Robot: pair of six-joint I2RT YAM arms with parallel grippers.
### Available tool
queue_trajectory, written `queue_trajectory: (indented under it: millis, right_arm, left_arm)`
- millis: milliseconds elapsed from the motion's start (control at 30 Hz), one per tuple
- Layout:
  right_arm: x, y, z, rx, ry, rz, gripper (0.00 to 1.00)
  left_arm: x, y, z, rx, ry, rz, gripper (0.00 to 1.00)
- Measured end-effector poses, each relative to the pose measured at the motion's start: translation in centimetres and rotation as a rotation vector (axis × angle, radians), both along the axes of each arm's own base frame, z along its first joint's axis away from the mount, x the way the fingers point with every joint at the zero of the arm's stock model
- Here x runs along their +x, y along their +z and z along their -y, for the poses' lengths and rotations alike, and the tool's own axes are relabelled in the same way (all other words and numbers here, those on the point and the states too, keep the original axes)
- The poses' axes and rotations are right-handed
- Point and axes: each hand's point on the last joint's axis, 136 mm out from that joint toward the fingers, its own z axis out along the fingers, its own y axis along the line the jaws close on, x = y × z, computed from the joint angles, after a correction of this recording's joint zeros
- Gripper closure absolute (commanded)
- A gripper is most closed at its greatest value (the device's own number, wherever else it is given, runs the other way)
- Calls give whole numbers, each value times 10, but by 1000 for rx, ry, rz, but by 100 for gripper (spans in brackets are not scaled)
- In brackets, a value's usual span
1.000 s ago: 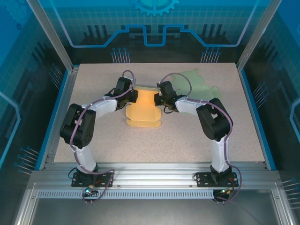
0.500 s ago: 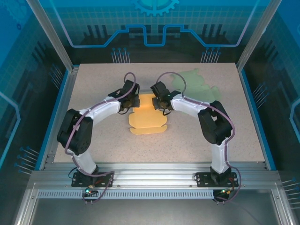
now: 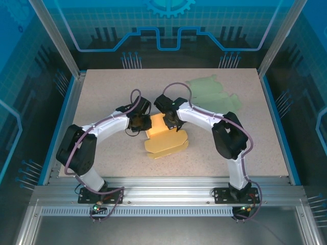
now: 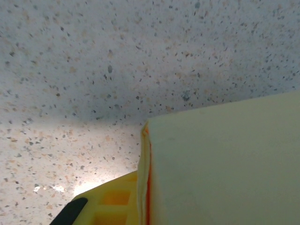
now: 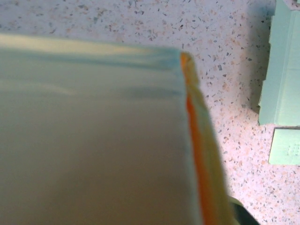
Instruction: Fold the paper box
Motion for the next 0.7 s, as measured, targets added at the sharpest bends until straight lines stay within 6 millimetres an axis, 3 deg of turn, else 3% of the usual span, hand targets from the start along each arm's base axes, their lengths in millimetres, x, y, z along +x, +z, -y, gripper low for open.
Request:
queue_trajectory:
  millis: [333,700]
  right_arm:
    - [10,-21,-3,-63,0,-38,93]
    - [9,-29,-6,29,-4,-126,90]
  left_arm:
    - [5,-16,-5,28,68,-29,79]
    - [20,-20,-8,112,111,-62,92]
